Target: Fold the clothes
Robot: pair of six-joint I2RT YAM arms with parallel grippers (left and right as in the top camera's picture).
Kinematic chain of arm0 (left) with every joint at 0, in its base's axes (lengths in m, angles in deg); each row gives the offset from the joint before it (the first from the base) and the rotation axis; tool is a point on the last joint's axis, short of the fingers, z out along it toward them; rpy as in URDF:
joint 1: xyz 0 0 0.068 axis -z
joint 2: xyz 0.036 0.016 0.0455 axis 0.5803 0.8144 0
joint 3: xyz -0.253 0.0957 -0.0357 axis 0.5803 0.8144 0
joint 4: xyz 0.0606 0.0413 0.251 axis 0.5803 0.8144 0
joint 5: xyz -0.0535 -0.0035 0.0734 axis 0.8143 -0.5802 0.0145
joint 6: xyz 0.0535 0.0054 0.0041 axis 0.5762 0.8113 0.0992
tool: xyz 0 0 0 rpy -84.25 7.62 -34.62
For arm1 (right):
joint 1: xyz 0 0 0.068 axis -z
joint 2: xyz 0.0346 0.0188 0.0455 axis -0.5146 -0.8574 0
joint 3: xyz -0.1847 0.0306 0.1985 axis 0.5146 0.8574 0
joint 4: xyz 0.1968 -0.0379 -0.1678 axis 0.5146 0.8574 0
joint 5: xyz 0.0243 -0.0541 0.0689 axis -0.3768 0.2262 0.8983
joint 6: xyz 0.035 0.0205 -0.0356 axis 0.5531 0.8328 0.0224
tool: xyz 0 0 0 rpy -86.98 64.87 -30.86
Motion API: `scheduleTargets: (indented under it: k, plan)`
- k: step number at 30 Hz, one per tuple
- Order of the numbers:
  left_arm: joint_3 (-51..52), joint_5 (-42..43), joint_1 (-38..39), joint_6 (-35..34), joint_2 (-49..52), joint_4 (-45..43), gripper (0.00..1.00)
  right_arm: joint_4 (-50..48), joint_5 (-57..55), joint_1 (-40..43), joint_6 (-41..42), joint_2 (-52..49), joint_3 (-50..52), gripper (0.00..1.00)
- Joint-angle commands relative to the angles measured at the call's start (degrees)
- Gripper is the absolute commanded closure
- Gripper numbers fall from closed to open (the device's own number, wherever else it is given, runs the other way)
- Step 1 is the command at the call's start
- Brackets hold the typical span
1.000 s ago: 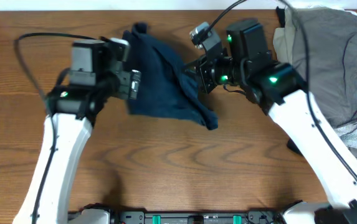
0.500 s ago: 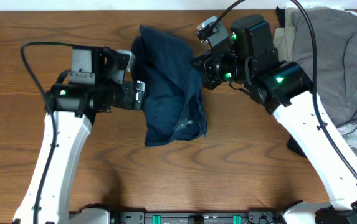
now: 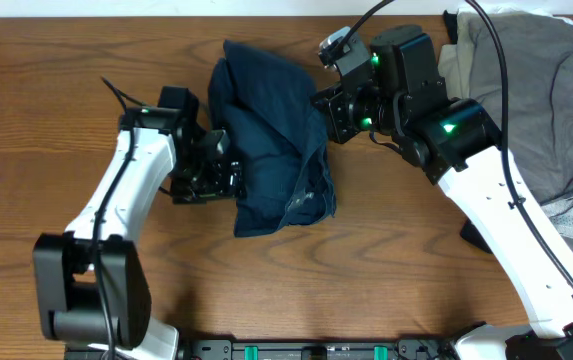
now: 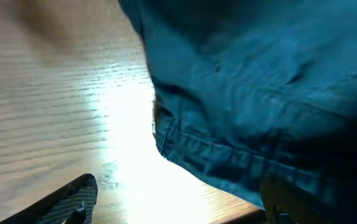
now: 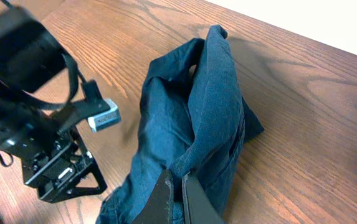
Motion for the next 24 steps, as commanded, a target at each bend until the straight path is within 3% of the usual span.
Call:
scheduleTargets:
  k: [1, 9, 18, 24]
  plan:
    - [2.3, 0.4, -0.1, 0.8, 0.0, -0.8, 0.16, 0.2, -1.5, 0.6, -1.2, 0.0, -0.2, 0.99]
    - [12.1, 4.1, -0.1, 1.7, 0.0, -10.7, 0.16, 0.1, -1.5, 1.2, -1.6, 0.0, -0.2, 0.99]
    - [16.4, 10.0, 0.0, 6.9, 0.0, -12.0, 0.23, 0.1, -2.1, 1.2, -1.5, 0.0, -0.2, 0.99]
    - [21.2, 10.1, 0.0, 6.8, 0.0, -17.2, 0.36, 0.1, -2.1, 1.2, -1.5, 0.0, -0.2, 0.99]
